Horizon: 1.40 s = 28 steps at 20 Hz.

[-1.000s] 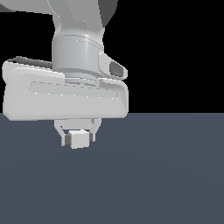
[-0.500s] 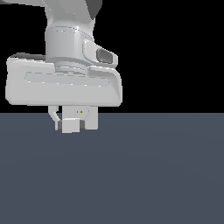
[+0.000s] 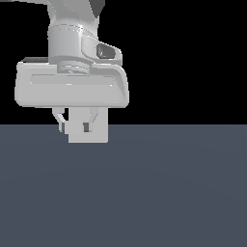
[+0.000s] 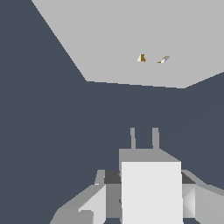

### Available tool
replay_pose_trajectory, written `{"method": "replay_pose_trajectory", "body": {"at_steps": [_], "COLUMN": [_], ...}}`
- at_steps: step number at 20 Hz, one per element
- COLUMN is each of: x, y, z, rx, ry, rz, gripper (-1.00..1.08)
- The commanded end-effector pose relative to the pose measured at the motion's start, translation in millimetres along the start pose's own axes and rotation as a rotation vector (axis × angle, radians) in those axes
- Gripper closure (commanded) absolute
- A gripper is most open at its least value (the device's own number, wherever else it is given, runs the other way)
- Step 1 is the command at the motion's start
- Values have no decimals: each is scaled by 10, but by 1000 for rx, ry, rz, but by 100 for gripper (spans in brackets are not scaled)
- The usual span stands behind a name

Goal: Plug the charger into the wall socket.

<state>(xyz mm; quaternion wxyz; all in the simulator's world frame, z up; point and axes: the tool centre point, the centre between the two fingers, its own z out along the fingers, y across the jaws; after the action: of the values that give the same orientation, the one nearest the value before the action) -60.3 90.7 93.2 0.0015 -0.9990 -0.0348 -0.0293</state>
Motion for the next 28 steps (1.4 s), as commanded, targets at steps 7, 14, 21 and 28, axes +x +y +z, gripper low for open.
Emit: {"method": "replay_pose_trajectory", "body": {"at_steps": [7, 14, 21, 28], "x": [79, 78, 77, 196], "y": [-22, -17, -16, -5], "z": [-70, -66, -63, -55], "rx": [-6, -5, -5, -5], "ry": [-1, -1, -2, -2], "rz": [80, 78, 76, 76], "gripper": [108, 108, 108, 108]}}
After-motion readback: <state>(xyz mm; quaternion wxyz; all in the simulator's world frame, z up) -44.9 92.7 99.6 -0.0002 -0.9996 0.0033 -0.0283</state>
